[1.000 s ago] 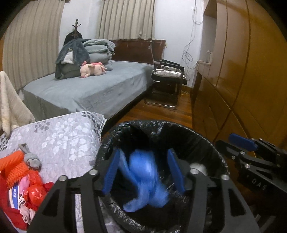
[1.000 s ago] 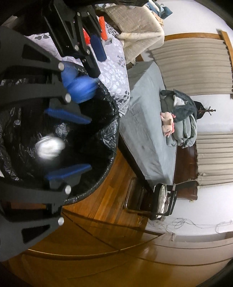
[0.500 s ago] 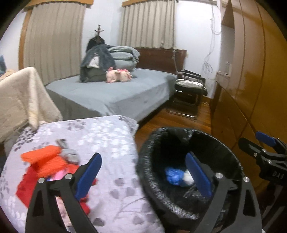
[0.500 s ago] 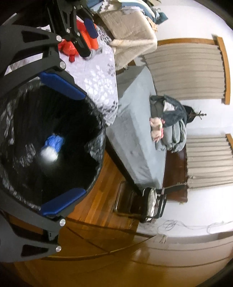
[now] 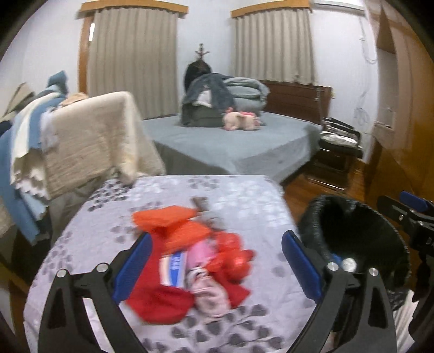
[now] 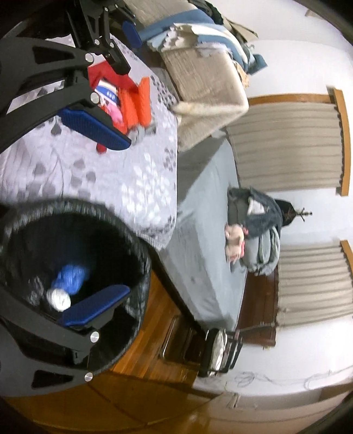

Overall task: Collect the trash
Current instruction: 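Move both open grippers from the bin back to the pile, then grasp the red plastic bag with the right gripper and lift it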

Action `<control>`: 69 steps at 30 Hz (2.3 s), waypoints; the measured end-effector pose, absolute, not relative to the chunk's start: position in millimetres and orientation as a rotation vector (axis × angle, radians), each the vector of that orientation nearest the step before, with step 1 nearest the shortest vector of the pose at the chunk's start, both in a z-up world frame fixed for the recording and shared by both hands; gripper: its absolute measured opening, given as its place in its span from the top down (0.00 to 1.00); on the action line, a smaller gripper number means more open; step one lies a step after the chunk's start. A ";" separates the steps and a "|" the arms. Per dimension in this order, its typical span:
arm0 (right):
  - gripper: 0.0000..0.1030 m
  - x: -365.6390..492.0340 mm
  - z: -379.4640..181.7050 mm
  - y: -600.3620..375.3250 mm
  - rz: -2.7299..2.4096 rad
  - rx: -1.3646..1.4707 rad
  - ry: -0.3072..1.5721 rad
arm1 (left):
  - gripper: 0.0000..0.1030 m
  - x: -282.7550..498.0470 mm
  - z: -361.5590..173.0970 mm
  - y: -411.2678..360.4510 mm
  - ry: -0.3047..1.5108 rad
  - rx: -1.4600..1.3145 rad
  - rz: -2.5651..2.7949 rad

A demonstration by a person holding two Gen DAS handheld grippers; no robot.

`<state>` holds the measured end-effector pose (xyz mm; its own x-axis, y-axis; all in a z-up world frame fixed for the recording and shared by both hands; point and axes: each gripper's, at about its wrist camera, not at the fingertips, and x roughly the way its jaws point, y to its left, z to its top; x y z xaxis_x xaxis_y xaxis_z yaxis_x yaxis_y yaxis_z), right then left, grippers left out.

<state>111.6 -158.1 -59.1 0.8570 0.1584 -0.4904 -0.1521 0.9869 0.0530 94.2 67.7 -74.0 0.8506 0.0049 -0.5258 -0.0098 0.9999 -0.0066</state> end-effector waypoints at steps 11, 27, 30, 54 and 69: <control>0.06 130.4 -88.7 -82.2 0.264 -0.024 0.550 | 0.09 88.1 -96.4 130.7 0.569 -0.035 0.148; 0.07 165.0 -149.6 -23.4 0.318 -0.091 0.645 | 0.09 100.7 -127.9 160.2 0.611 -0.061 0.187; 0.10 170.2 -157.5 -16.6 0.330 -0.099 0.661 | 0.09 102.9 -131.4 163.2 0.616 -0.065 0.189; 0.69 178.5 -165.1 -9.3 0.465 -0.067 0.752 | 0.09 103.4 -131.7 157.7 0.620 -0.079 0.167; 0.69 153.4 -142.8 -65.8 0.398 -0.071 0.720 | 0.21 92.7 -131.8 107.2 0.617 -0.070 0.082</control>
